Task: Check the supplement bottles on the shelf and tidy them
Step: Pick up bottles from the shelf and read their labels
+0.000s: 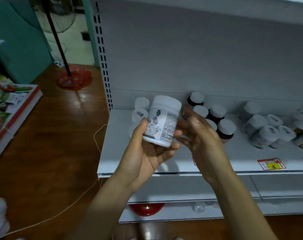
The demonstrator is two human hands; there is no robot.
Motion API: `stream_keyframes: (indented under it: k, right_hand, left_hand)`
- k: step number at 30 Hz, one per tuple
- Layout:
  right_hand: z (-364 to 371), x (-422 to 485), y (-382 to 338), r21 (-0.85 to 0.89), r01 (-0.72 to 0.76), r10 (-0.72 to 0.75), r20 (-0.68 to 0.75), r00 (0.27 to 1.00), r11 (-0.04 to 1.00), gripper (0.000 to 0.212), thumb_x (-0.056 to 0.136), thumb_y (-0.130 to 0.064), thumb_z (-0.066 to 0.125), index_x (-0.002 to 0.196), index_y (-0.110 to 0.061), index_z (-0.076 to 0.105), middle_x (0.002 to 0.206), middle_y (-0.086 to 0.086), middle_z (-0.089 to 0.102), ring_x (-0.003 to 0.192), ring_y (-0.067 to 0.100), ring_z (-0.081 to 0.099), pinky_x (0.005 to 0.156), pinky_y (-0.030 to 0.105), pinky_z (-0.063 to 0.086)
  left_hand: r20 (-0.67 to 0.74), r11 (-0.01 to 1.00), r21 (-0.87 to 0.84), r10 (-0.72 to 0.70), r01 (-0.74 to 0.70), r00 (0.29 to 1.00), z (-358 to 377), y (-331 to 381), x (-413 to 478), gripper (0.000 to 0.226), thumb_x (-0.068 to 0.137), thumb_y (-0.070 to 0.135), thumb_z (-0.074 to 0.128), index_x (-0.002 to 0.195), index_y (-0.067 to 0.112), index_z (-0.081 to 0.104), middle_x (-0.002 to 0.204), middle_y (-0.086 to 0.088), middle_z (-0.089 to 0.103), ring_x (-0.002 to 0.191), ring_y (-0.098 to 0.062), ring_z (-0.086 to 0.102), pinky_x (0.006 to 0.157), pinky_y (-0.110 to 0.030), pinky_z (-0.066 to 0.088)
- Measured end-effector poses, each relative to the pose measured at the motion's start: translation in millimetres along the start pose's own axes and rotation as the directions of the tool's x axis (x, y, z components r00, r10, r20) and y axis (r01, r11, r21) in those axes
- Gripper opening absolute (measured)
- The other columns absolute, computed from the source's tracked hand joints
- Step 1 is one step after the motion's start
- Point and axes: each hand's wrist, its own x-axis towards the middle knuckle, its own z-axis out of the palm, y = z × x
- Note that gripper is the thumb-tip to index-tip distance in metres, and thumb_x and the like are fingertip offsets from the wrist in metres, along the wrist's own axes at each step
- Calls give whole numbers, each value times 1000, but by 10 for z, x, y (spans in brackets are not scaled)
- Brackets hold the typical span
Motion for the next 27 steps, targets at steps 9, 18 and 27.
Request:
stream_keyframes:
  k: [9, 18, 27]
  right_hand:
    - [239, -167, -154, 275, -173, 116, 212, 970, 946, 37, 83, -39, 58, 102, -8, 67, 55, 5, 44, 45, 19, 48, 49, 26, 44]
    - [179, -329, -95, 168, 23, -25, 7, 1000, 985, 45, 84, -22, 60, 129, -17, 57, 119, 12, 68, 110, 25, 65, 90, 34, 53]
    - [402, -543, -66, 74, 126, -114, -148, 982, 989, 37, 85, -20, 69, 122, -21, 61, 111, -3, 71, 107, 13, 66, 93, 33, 54]
  left_hand:
    - [192, 979, -123, -139, 164, 972, -24, -64, -147, 57, 84, 54, 42, 99, 9, 75, 86, -14, 69, 58, -17, 63, 49, -23, 53]
    - [-53, 838, 437, 385, -325, 921, 15, -173, -170, 50, 76, 44, 64, 120, 23, 53, 103, 2, 68, 84, -5, 66, 59, -21, 52]
    - [17, 491, 690, 724, -532, 690, 30, -302, -98, 47, 80, 28, 72, 120, 32, 48, 115, 7, 60, 104, -10, 62, 73, -18, 52]
